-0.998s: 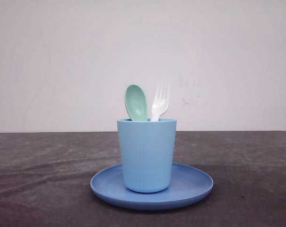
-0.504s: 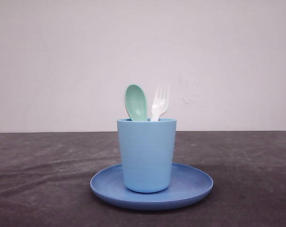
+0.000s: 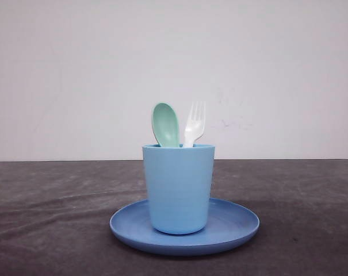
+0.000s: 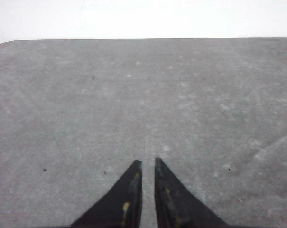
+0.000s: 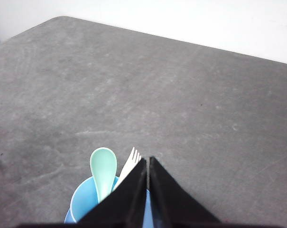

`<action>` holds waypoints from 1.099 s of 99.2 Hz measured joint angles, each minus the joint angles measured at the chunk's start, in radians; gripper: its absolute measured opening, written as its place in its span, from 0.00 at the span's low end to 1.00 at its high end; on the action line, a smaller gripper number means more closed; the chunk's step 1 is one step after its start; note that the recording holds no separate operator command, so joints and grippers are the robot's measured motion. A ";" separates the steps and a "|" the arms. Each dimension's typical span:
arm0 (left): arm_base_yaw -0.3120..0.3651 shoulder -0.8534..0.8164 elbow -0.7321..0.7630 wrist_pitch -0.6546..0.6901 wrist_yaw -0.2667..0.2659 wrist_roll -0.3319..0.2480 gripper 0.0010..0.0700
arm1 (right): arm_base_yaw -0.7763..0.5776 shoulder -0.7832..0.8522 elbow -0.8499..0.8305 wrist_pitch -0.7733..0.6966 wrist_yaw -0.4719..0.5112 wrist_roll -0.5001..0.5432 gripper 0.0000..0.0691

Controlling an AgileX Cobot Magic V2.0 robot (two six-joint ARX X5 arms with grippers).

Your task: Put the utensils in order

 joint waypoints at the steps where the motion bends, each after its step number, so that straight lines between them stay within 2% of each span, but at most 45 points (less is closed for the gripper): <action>1: 0.000 0.000 0.000 0.000 0.000 0.000 0.02 | 0.000 0.000 0.000 0.000 0.000 0.000 0.01; 25: 0.000 0.000 0.000 0.000 0.000 0.000 0.02 | -0.001 -0.004 0.000 0.000 0.002 -0.002 0.01; 38: 0.000 0.000 0.000 0.000 0.000 0.000 0.02 | -0.028 -0.028 0.000 0.006 0.065 -0.037 0.01; 49: 0.000 0.000 0.000 0.000 0.000 0.000 0.02 | -0.109 -0.045 0.000 0.007 0.104 -0.080 0.01; 63: 0.000 0.000 0.000 0.000 0.000 0.000 0.02 | -0.285 -0.053 -0.003 0.007 0.095 -0.137 0.01; 72: 0.000 0.000 0.000 0.000 0.000 0.000 0.02 | -0.426 -0.074 -0.026 0.009 0.043 -0.150 0.01; 87: 0.000 0.000 0.000 0.000 0.001 0.000 0.02 | -0.663 -0.147 -0.111 0.075 -0.119 -0.157 0.01; 109: 0.000 0.000 0.000 0.000 0.001 0.000 0.02 | -0.893 -0.330 -0.358 0.223 -0.272 -0.162 0.01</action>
